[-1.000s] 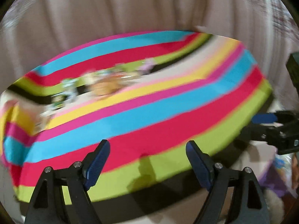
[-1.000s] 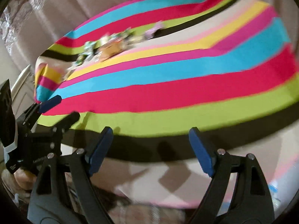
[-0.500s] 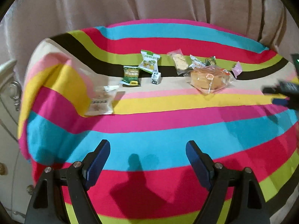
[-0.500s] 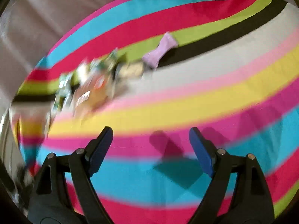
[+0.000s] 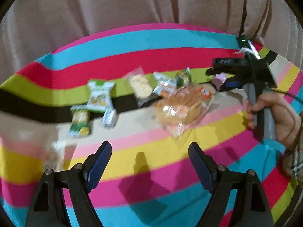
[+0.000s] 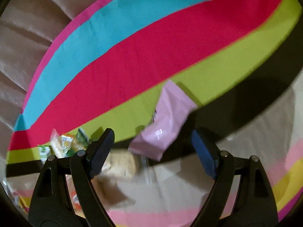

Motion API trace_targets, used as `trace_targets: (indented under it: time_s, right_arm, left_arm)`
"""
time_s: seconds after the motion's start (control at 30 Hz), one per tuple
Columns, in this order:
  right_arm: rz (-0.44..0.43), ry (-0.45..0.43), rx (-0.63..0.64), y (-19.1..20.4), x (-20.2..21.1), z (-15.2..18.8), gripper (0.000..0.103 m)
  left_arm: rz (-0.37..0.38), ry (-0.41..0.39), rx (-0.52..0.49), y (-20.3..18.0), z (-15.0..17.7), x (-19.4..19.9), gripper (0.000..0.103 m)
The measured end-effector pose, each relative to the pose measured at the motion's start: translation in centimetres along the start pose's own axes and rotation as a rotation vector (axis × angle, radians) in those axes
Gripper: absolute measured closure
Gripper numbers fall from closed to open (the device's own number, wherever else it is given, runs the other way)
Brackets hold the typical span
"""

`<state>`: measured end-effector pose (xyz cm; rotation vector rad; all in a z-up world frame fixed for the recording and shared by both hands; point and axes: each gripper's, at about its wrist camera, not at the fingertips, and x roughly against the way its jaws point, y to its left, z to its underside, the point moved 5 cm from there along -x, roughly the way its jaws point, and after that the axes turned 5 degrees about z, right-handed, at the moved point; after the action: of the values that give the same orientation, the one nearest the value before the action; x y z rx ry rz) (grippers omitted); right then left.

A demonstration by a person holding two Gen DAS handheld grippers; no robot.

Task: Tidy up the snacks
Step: 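Grasp the orange-labelled bread packet with the left tool while the right tool grasps the pink candy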

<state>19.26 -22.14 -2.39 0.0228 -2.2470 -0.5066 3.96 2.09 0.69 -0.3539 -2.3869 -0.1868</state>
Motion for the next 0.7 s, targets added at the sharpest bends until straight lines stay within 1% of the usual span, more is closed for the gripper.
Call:
trace_targets:
  time_s: [0.03, 0.07, 0.1, 0.13, 0.2, 0.27, 0.3, 0.33, 0.4, 0.43, 0.47, 0.53, 0.57, 0.63, 0.67, 0.7]
  right_arm:
    - [0.027, -0.009, 0.033, 0.3, -0.2, -0.1, 0.024]
    - [0.032, -0.010, 0.047, 0.4, -0.4, -0.1, 0.047]
    - [0.020, -0.004, 0.050, 0.4, -0.5, 0.1, 0.074]
    - [0.005, 0.002, 0.043, 0.2, -0.5, 0.2, 0.074]
    - [-0.042, -0.015, 0.014, -0.4, 0.1, 0.4, 0.075]
    - [-0.074, -0.024, 0.009, -1.0, 0.9, 0.6, 0.075]
    - [-0.086, -0.022, 0.012, -1.1, 1.2, 0.7, 0.075]
    - [-0.098, -0.022, 0.012, -1.3, 1.6, 0.8, 0.075]
    - [-0.125, -0.028, 0.003, -2.1, 2.7, 1.0, 0.075]
    - [-0.137, -0.032, 0.001, -2.1, 3.0, 1.1, 0.075]
    - [-0.146, -0.040, -0.001, -2.4, 3.7, 1.3, 0.075]
    - [-0.153, -0.055, -0.001, -2.8, 5.0, 1.7, 0.075]
    - [-0.153, -0.063, 0.002, -3.1, 5.9, 2.3, 0.075]
    - [-0.157, -0.069, 0.012, -3.7, 7.2, 3.4, 0.075]
    - [-0.157, -0.067, 0.018, -3.7, 8.1, 4.4, 0.075]
    - [-0.157, -0.065, 0.021, -3.9, 8.4, 4.6, 0.075]
  left_arm:
    - [0.005, -0.005, -0.016, -0.3, -0.6, -0.8, 0.019]
    - [0.008, -0.004, -0.031, -0.6, -1.1, -1.5, 0.019]
    - [0.015, 0.003, -0.041, -1.0, -1.6, -2.4, 0.019]
    - [0.027, 0.008, -0.044, -1.1, -2.0, -3.1, 0.019]
    - [0.051, 0.019, -0.044, -1.5, -2.7, -4.3, 0.019]
    - [0.094, 0.022, -0.067, -2.2, -3.6, -5.3, 0.019]
    - [0.117, 0.024, -0.096, -2.7, -4.0, -5.6, 0.019]
    - [0.129, 0.031, -0.151, -3.4, -4.4, -6.0, 0.019]
    - [0.092, 0.051, -0.272, -4.5, -5.1, -7.0, 0.018]
    - [0.078, 0.080, -0.326, -4.9, -5.3, -7.9, 0.017]
    - [0.085, 0.112, -0.353, -5.0, -5.4, -8.9, 0.017]
    - [0.154, 0.175, -0.340, -4.9, -5.6, -10.5, 0.015]
    - [0.193, 0.211, -0.312, -4.7, -5.6, -11.3, 0.015]
    - [0.224, 0.222, -0.274, -4.6, -5.5, -11.7, 0.016]
    - [0.236, 0.215, -0.259, -4.7, -5.4, -11.5, 0.020]
    - [0.251, 0.209, -0.235, -4.9, -5.1, -11.2, 0.034]
